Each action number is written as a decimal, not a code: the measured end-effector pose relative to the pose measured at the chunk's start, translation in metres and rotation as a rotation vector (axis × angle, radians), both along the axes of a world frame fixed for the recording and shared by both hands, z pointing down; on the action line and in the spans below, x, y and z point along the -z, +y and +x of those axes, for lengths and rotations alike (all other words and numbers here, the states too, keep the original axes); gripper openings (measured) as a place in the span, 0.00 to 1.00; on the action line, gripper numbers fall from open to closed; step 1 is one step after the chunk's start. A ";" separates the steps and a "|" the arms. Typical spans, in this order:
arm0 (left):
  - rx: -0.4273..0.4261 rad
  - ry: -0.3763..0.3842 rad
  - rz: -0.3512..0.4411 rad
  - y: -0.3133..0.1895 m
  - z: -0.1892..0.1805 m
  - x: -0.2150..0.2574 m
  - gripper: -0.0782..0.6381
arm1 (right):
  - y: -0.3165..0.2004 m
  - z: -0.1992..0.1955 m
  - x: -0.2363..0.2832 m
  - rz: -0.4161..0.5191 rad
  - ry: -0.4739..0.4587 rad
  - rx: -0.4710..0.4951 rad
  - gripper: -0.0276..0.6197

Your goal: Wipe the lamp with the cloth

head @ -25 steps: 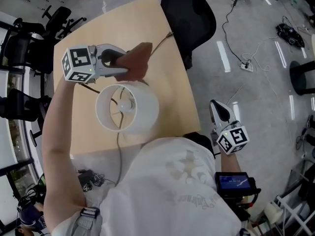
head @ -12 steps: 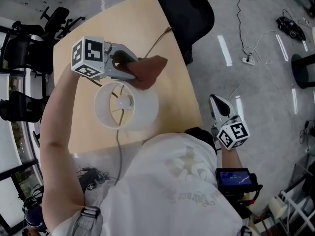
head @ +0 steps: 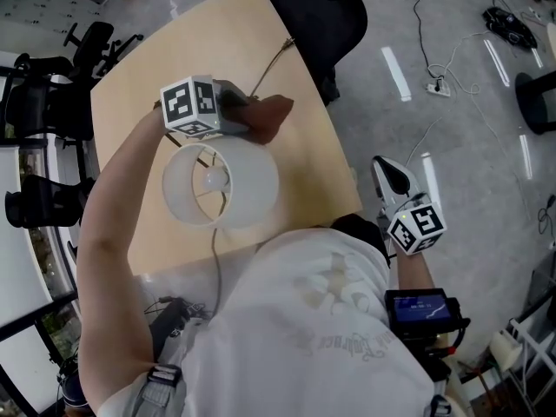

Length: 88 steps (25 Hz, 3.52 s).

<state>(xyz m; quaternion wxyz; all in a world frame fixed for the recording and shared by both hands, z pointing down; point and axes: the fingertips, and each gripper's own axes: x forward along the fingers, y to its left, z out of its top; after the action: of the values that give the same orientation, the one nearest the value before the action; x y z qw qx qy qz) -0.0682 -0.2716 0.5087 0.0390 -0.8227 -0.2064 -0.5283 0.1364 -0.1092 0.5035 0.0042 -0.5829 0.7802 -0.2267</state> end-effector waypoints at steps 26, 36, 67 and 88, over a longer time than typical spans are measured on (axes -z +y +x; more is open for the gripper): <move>0.981 0.527 0.436 0.042 -0.015 0.280 0.33 | -0.040 -0.038 0.037 0.151 -0.026 0.385 0.06; 1.529 0.416 0.645 0.068 0.051 0.188 0.33 | -0.080 -0.002 0.019 0.102 -0.105 0.608 0.06; 1.860 0.337 0.583 0.114 0.040 0.040 0.34 | -0.067 -0.011 0.008 0.067 -0.101 0.839 0.06; 1.609 0.029 0.917 0.157 0.007 0.014 0.34 | -0.050 -0.005 -0.004 0.039 -0.091 0.856 0.06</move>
<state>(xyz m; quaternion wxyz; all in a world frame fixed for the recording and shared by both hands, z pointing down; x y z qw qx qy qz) -0.0612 -0.1150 0.4943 -0.0153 -0.6288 0.6568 -0.4159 0.1317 -0.1587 0.5075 -0.0450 -0.1961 0.9548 -0.2188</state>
